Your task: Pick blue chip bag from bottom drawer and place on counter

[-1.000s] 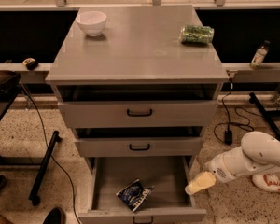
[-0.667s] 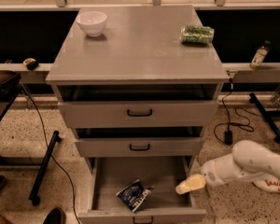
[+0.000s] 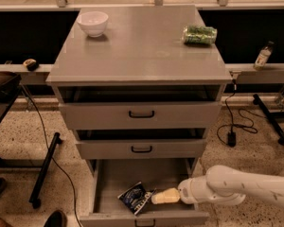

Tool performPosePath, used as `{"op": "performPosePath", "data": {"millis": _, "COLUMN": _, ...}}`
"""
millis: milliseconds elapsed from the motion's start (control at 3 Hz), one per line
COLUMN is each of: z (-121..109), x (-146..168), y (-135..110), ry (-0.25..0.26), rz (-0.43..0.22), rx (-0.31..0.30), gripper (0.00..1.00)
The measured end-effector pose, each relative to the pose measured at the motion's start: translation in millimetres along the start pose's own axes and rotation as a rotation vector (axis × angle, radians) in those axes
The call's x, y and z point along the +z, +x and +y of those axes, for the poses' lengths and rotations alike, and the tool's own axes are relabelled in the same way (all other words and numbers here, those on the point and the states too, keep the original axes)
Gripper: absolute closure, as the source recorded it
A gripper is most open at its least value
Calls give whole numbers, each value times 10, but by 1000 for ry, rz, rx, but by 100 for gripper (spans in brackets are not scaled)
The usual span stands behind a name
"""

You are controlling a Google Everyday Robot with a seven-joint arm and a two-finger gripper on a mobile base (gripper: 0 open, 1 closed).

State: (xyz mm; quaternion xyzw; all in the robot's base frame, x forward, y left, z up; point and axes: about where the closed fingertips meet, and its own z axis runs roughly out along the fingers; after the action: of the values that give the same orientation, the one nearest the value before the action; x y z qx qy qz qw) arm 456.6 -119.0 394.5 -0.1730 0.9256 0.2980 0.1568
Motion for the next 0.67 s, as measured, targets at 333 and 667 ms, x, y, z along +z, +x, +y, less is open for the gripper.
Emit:
{"op": "performPosePath", "data": {"millis": 333, "z": -106, "x": 58, "y": -94, "ry": 62, "rz": -52, "rx": 10, "gripper": 0}}
{"op": "performPosePath", "data": {"millis": 667, "z": -107, "x": 59, "y": -95, "ry": 62, "rz": -53, "rx": 10, "gripper": 0}}
